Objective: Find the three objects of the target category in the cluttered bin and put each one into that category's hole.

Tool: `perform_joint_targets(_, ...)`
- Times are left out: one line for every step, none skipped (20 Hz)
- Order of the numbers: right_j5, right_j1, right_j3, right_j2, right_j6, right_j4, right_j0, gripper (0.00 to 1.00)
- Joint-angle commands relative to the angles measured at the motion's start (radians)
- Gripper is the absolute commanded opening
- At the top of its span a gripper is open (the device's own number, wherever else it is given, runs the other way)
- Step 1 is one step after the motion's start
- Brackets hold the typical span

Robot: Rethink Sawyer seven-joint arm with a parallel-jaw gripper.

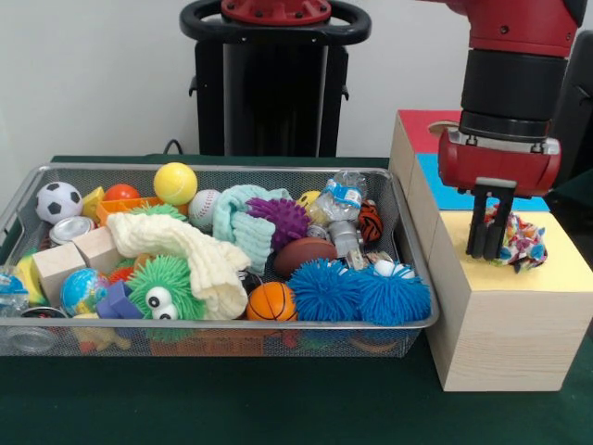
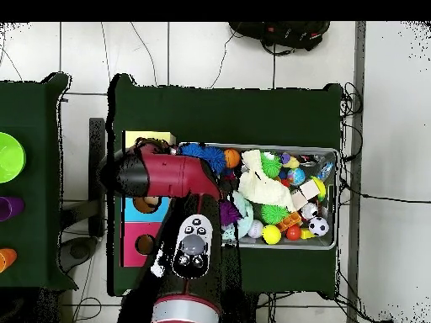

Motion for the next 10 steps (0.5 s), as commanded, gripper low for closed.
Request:
perform_joint_targets(0.177, -0.021, 0.103, 0.006, 0.203, 0.032, 0.030, 0.00)
perform_joint_targets(0.178, -0.020, 0.102, 0.008, 0.200, 0.033, 0.027, 0.00)
perform_joint_targets(0.171, -0.016, 0.101, 0.013, 0.192, 0.032, 0.021, 0.00)
perform_joint_targets(0.165, -0.013, 0.102, 0.017, 0.189, 0.032, 0.015, 0.00)
perform_joint_targets(0.155, -0.009, 0.102, 0.020, 0.186, 0.031, 0.012, 0.00)
perform_joint_targets(0.148, -0.007, 0.105, 0.022, 0.185, 0.032, 0.010, 0.00)
perform_joint_targets(0.149, -0.005, 0.102, 0.019, 0.184, 0.031, 0.010, 0.00)
perform_joint_targets(0.147, -0.006, 0.104, 0.021, 0.183, 0.032, 0.009, 0.00)
perform_joint_targets(0.144, -0.006, 0.106, 0.022, 0.181, 0.033, 0.008, 0.00)
perform_joint_targets(0.144, -0.004, 0.102, 0.022, 0.179, 0.034, 0.006, 0.00)
